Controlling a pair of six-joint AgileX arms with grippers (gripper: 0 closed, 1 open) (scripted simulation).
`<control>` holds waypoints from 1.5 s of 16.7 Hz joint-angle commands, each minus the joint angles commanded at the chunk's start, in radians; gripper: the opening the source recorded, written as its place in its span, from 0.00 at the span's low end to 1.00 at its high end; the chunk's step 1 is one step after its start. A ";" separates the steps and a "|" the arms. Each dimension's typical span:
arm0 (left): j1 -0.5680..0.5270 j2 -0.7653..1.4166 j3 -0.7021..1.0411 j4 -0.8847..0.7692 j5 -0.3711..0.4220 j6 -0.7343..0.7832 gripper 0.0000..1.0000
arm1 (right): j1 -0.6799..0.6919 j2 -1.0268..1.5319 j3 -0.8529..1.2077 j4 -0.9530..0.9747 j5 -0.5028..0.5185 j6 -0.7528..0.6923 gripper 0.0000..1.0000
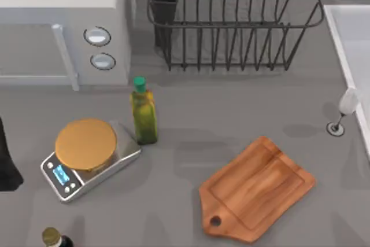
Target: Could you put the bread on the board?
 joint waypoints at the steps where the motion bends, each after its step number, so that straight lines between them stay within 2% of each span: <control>1: 0.000 0.000 0.000 0.000 0.000 0.000 1.00 | 0.000 0.000 0.000 0.000 0.000 0.000 1.00; 5: 0.011 0.063 0.057 -0.043 0.000 0.055 1.00 | 0.000 0.000 0.000 0.000 0.000 0.000 1.00; 9: 0.048 0.294 0.242 -0.185 0.000 0.234 1.00 | 0.000 0.000 0.000 0.000 0.000 0.000 1.00; 20: 0.207 1.369 0.971 -0.769 -0.003 0.960 1.00 | 0.000 0.000 0.000 0.000 0.000 0.000 1.00; 25: 0.257 1.749 1.232 -0.965 -0.003 1.209 1.00 | 0.000 0.000 0.000 0.000 0.000 0.000 1.00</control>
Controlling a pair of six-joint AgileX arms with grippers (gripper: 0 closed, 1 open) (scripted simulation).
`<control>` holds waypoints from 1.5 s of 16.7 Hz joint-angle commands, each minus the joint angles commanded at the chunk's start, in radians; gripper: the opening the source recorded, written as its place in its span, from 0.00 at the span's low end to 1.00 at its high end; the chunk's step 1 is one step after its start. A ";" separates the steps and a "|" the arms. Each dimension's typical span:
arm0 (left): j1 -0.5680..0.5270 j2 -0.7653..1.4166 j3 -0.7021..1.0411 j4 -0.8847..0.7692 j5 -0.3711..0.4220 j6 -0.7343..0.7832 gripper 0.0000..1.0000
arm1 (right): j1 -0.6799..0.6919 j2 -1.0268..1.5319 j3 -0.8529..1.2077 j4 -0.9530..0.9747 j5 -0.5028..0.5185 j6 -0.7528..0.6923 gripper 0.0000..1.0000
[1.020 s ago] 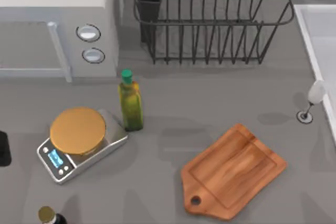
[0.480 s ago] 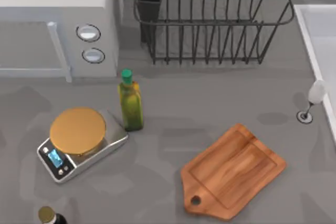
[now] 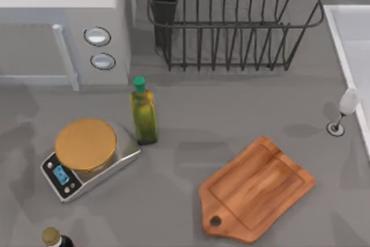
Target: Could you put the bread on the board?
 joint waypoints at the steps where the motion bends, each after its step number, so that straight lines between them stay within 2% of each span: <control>1: 0.006 0.047 0.037 -0.025 0.001 0.033 1.00 | 0.000 0.000 0.000 0.000 0.000 0.000 1.00; 4: 0.014 0.125 0.105 -0.066 0.002 0.090 1.00 | 0.000 0.000 0.000 0.000 0.000 0.000 1.00; 11: 0.016 0.120 0.093 -0.060 0.003 0.098 1.00 | 0.000 0.000 0.000 0.000 0.000 0.000 1.00; 16: 0.051 0.131 -0.011 0.050 0.002 0.130 1.00 | 0.000 0.000 0.000 0.000 0.000 0.000 1.00; 20: 0.032 0.215 -0.046 0.170 0.003 0.112 1.00 | 0.000 0.000 0.000 0.000 0.000 0.000 1.00; 25: 0.016 0.241 -0.039 0.191 0.003 0.097 1.00 | 0.000 0.000 0.000 0.000 0.000 0.000 1.00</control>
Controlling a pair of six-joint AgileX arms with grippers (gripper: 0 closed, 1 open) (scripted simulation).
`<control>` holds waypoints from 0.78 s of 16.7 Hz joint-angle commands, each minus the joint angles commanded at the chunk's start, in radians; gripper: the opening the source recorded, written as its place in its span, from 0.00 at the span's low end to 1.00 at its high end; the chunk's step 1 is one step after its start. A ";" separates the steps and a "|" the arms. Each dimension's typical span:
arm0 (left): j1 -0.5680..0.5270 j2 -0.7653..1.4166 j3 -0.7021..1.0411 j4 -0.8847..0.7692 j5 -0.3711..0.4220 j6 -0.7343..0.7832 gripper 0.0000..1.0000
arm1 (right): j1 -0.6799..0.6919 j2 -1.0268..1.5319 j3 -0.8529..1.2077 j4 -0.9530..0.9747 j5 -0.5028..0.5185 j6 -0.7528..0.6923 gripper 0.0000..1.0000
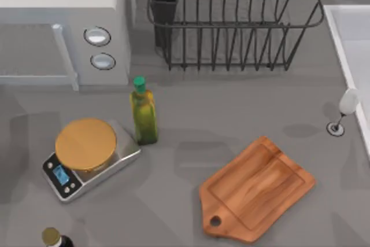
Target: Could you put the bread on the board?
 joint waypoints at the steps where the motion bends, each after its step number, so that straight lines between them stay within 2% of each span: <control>1: 0.000 0.000 0.000 0.000 0.000 0.000 1.00 | 0.000 0.000 0.000 0.000 0.000 0.000 1.00; 13: 0.000 0.000 0.000 0.000 0.000 0.000 0.10 | 0.000 0.000 0.000 0.000 0.000 0.000 1.00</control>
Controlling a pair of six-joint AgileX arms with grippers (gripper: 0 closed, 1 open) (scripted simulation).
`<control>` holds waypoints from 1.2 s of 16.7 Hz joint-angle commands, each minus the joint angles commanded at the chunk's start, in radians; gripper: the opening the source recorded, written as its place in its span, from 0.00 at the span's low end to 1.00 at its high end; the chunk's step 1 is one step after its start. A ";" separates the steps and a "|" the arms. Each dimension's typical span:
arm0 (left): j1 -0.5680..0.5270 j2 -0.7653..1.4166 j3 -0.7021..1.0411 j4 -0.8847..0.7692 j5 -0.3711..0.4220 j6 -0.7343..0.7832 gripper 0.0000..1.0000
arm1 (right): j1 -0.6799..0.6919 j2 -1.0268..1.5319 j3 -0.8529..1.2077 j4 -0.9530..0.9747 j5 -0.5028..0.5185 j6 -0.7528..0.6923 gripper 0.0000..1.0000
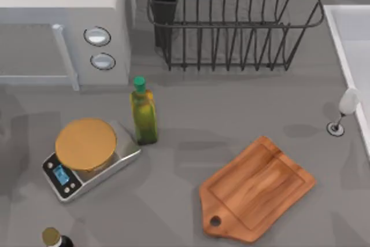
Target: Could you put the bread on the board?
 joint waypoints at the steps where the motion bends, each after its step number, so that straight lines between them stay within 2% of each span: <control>1: 0.000 0.000 0.000 0.000 0.000 0.000 0.02 | 0.000 0.000 0.000 0.000 0.000 0.000 1.00; 12: 0.010 -0.029 -0.009 -0.030 -0.007 0.001 0.00 | 0.000 0.000 0.000 0.000 0.000 0.000 1.00; 16: 0.006 -0.132 0.019 -0.138 -0.021 0.044 0.00 | 0.000 0.000 0.000 0.000 0.000 0.000 1.00; 20: -0.004 -0.191 0.147 -0.289 -0.010 0.049 0.00 | 0.000 0.000 0.000 0.000 0.000 0.000 1.00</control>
